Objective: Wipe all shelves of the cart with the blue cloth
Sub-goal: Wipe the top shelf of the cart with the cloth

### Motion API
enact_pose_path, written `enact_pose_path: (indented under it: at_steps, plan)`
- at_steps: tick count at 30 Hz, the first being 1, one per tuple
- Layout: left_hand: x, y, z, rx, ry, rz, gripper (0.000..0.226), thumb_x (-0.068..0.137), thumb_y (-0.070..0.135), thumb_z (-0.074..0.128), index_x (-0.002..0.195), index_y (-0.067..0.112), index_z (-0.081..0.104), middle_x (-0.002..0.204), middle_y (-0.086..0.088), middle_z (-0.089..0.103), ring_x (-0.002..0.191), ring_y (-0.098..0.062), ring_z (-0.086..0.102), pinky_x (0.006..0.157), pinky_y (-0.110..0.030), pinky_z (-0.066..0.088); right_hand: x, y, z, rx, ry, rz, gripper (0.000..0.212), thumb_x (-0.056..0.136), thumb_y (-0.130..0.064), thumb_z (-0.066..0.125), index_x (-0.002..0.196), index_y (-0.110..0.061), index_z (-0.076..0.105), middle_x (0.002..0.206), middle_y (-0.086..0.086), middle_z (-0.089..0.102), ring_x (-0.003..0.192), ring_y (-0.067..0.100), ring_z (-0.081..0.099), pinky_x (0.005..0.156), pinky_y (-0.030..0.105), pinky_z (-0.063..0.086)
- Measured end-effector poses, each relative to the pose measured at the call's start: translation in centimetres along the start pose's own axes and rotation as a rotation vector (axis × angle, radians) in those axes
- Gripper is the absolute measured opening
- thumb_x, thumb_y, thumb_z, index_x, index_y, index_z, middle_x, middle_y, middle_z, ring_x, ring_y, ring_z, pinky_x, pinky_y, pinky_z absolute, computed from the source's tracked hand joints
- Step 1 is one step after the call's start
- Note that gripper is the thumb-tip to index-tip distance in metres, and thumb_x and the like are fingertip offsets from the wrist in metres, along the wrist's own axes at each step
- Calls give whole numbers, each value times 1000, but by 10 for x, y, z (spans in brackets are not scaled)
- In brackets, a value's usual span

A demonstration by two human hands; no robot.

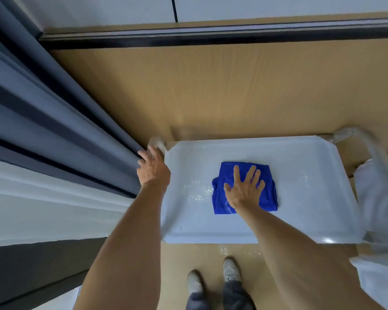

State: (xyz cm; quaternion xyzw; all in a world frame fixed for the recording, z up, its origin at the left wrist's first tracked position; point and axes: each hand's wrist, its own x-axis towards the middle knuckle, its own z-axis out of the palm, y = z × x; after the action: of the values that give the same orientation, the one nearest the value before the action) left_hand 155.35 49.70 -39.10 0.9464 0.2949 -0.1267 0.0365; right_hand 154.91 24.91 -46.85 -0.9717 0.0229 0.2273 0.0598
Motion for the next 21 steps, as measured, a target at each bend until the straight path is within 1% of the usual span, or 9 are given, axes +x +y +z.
enact_pose_path:
  at_steps: [2, 3, 6, 7, 9, 13, 16, 18, 21]
  plan:
    - [27, 2, 7, -24, -20, 16, 64, 95, 22, 41, 150, 8, 10, 134, -23, 42, 107, -37, 55, 80, -41, 47, 15, 3, 25, 60, -10, 72, 75, 96, -63, 28, 156, -32, -6, 161, 21, -12, 149, 39, -9, 116, 59, 10]
    - [40, 2, 10, -31, -7, 25, 61, 96, 22, 40, 149, 7, 13, 131, -22, 45, 104, -37, 57, 78, -41, 47, 20, 3, 38, 77, -3, 91, 78, 95, -65, 29, 156, -32, -5, 161, 21, -10, 149, 40, -7, 115, 61, 14]
    - [65, -8, 19, -106, 30, 44, 54, 97, 22, 35, 147, 10, 20, 127, -20, 51, 98, -39, 58, 79, -44, 46, 24, -1, 68, 88, 103, 80, 78, 93, -63, 35, 157, -22, 16, 159, 30, 9, 145, 49, 9, 106, 67, 25]
    - [70, -13, 23, -147, 34, 59, 53, 96, 23, 33, 147, 13, 20, 126, -20, 52, 95, -39, 58, 79, -44, 46, 27, -4, 75, 100, 132, 79, 77, 92, -61, 35, 155, -19, 22, 157, 32, 15, 144, 51, 14, 104, 68, 26]
    - [74, -18, 30, -205, 43, 91, 54, 97, 22, 32, 148, 16, 17, 126, -21, 50, 92, -42, 58, 78, -46, 47, 33, -9, 83, 87, 178, 89, 74, 94, -57, 33, 155, -16, 25, 155, 34, 18, 143, 53, 16, 105, 68, 26]
    - [82, -15, 25, -187, 28, 120, 57, 97, 14, 35, 150, 8, 14, 128, -25, 46, 94, -46, 57, 77, -45, 45, 44, -22, 85, 82, 278, 106, 68, 99, -52, 34, 155, -13, 24, 156, 33, 18, 143, 52, 16, 108, 66, 24]
    - [94, -13, 24, -171, 44, 147, 58, 97, 12, 34, 151, 6, 13, 128, -26, 46, 93, -46, 57, 74, -43, 42, 63, -36, 81, 50, 303, -24, 65, 100, -50, 36, 153, -13, 30, 156, 31, 21, 143, 50, 20, 108, 63, 25]
    - [100, -12, 26, -176, 52, 147, 58, 97, 12, 34, 151, 7, 13, 128, -26, 46, 93, -45, 58, 75, -44, 44, 90, -64, 73, 58, 300, -113, 63, 99, -50, 36, 151, -15, 34, 156, 28, 24, 143, 49, 22, 109, 61, 26]
    - [106, -11, 25, -169, 60, 157, 58, 97, 13, 34, 151, 8, 14, 125, -27, 49, 91, -44, 59, 76, -45, 47, 123, -126, 66, 96, 318, -120, 63, 98, -53, 35, 150, -19, 36, 157, 25, 25, 144, 46, 22, 110, 59, 24]
